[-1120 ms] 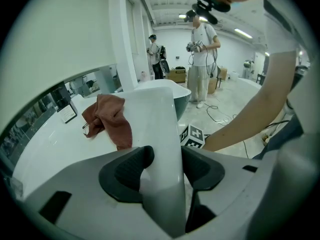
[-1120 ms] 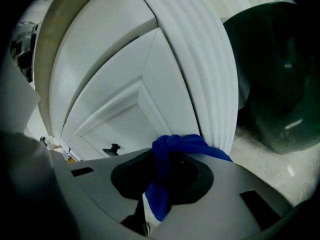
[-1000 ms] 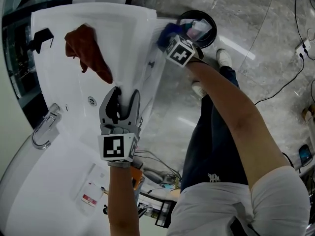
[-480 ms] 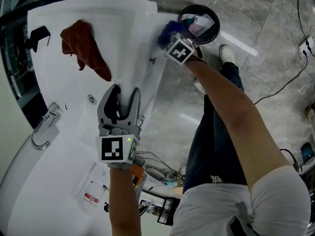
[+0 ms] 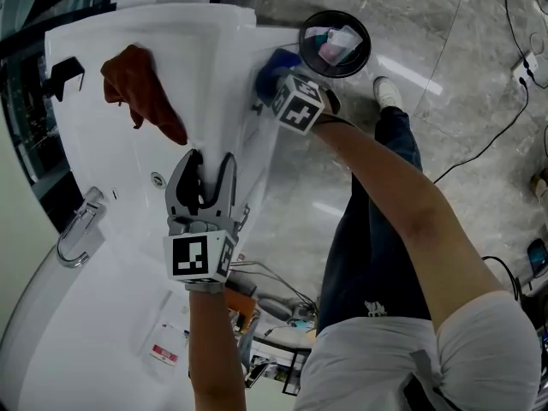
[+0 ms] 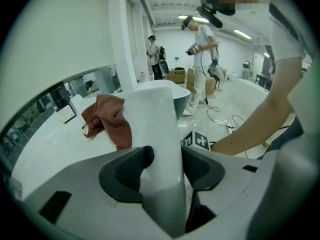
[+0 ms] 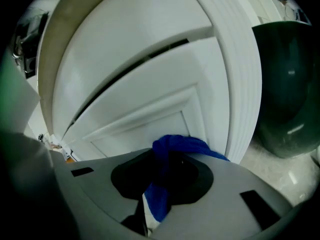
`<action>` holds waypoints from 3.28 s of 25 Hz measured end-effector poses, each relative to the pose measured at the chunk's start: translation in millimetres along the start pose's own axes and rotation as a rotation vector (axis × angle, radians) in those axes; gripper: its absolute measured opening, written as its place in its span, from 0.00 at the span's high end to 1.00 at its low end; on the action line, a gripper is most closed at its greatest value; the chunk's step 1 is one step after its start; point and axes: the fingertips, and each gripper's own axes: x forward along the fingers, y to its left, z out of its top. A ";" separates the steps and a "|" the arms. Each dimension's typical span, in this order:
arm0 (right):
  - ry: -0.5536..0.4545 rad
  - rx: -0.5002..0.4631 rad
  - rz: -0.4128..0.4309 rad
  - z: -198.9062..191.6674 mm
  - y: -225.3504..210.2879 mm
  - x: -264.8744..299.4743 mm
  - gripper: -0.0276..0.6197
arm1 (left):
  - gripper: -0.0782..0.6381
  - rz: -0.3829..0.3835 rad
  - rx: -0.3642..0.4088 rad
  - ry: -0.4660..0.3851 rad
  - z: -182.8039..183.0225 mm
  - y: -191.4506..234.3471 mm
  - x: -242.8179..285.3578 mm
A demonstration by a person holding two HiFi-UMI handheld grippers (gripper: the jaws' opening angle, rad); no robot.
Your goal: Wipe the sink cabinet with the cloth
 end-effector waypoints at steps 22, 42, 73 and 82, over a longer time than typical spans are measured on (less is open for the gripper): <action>-0.182 -0.091 -0.057 83.4 27.4 -76.4 0.85 | 0.58 0.002 0.003 -0.004 -0.4 -0.7 0.5; -0.177 -0.054 -0.060 65.2 0.6 -71.7 0.85 | 0.58 0.004 0.005 -0.002 0.6 -1.2 -0.2; 0.128 0.015 -0.020 -58.1 -66.5 32.6 0.85 | 0.58 0.000 0.001 0.001 3.6 -1.8 -0.6; 0.193 0.003 0.064 -84.0 -19.7 53.3 0.85 | 0.58 -0.004 0.000 0.001 4.2 -2.5 -0.7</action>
